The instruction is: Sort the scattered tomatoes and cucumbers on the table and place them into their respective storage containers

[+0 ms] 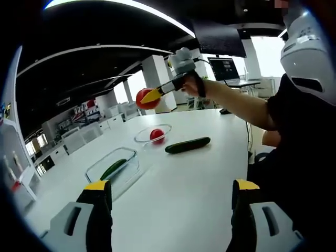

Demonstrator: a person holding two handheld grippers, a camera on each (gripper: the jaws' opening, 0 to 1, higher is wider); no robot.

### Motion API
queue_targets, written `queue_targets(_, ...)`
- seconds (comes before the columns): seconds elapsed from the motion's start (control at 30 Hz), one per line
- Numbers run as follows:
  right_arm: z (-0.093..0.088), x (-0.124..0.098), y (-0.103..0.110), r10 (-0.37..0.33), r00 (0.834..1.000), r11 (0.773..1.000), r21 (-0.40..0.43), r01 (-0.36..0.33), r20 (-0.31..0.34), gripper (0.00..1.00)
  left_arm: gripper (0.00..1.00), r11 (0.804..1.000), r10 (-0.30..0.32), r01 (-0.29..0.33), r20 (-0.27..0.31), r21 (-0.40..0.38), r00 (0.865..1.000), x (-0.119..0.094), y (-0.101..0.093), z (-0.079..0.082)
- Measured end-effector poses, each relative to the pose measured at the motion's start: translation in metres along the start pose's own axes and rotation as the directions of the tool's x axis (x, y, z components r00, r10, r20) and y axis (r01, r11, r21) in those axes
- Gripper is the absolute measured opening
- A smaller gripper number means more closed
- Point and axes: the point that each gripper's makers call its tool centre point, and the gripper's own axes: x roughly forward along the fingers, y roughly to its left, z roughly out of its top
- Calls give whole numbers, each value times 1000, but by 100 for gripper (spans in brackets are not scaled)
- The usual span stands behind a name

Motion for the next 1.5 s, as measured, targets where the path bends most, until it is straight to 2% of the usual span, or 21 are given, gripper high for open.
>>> queue_targets(0.17,-30,28,-22,-28,998,998,53,31,-64,43,94,1000,5,-5,1,-8,1000,-2,3,-2)
queue_targets(0.33,-61,51,-31,-43,990,996,69,52,-134,43,93,1000,12,-12,-6,-11,1000,-3,8,-5)
queue_targets(0.5,-93,64,-37,-86,973,995,28,94,-213,43,93,1000,10,-10,-4,-16,1000,-2,8,-7)
queue_targets(0.67,-111,68,-36,-106,963,994,1,109,-250,43,93,1000,11,-11,-8,-23,1000,-1,9,-10)
queue_targets(0.9,-117,68,-38,-116,960,993,-6,118,-256,43,93,1000,1,-2,-11,-24,1000,1,7,-12)
queue_targets(1.0,-125,67,-43,-159,946,987,-78,143,-283,43,93,1000,1,-1,-9,-24,1000,2,6,-12)
queue_targets(1.03,-124,67,-42,-158,951,987,-55,149,-265,43,93,1000,0,0,-8,-24,1000,2,6,-12)
queue_targets(1.13,-127,68,-40,-144,952,990,-43,138,-271,44,93,1000,3,-4,-8,-24,1000,1,6,-12)
queue_targets(1.4,-128,68,-41,-155,952,988,-39,150,-265,45,93,1000,4,-4,-10,-23,1000,1,5,-12)
queue_targets(1.5,-127,68,-40,-149,957,989,-56,139,-251,45,92,1000,3,-4,-12,-19,1000,1,5,-12)
